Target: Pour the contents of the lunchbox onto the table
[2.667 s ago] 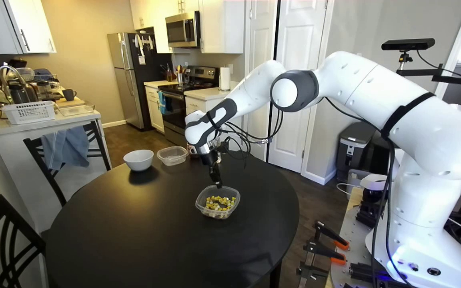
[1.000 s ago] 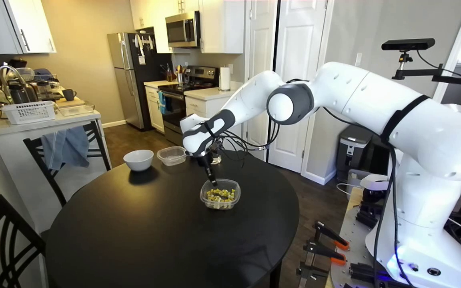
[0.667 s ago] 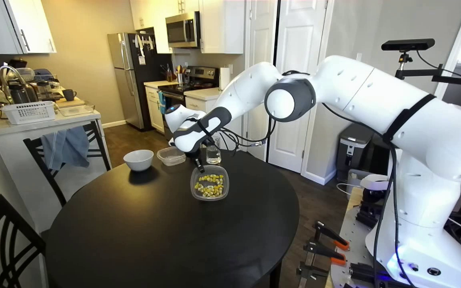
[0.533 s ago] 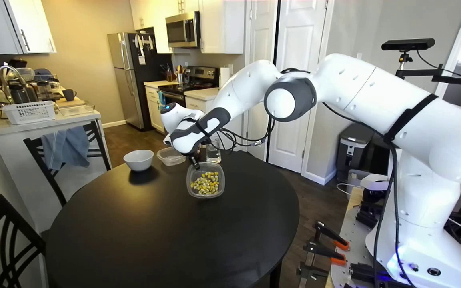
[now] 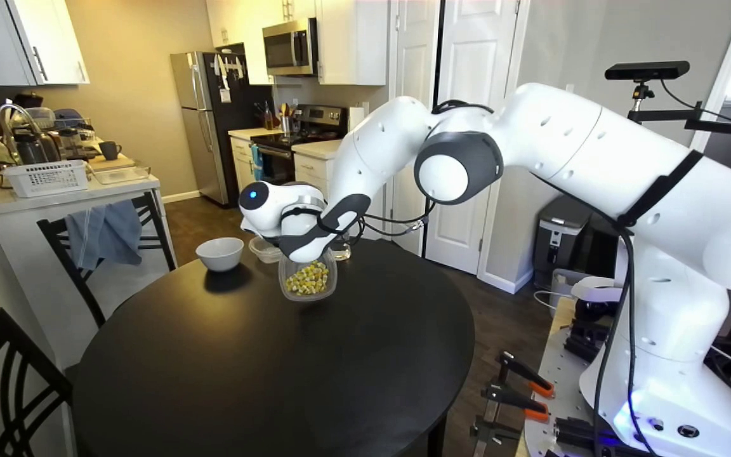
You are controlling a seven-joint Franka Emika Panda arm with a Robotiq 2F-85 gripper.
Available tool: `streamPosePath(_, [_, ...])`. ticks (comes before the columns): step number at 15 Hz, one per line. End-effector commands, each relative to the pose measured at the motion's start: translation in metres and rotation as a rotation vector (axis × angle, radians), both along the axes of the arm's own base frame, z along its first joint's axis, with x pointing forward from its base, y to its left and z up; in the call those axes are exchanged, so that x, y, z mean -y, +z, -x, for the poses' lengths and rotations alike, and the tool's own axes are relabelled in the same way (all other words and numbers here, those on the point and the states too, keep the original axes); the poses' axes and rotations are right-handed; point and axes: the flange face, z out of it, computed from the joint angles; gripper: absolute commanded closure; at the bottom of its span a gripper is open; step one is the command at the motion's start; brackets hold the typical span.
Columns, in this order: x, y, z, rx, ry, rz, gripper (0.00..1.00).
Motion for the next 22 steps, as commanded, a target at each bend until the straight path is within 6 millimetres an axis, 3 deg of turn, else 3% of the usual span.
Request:
streamPosePath(1, [0.001,0.004,0.005,0.185,-0.023,0.038,0.98])
streamPosePath(8, [-0.005,0.002,0.002,0.531,-0.014,0.159,0.98])
streamPosePath(12, [-0.011,-0.018,0.010,0.658,0.014,0.260,0.98])
streamPosePath(16, [-0.011,-0.035,0.019,0.726,0.023,0.349,0.98])
streamPosePath(22, [-0.017,-0.049,0.030,0.678,0.032,0.391,0.98])
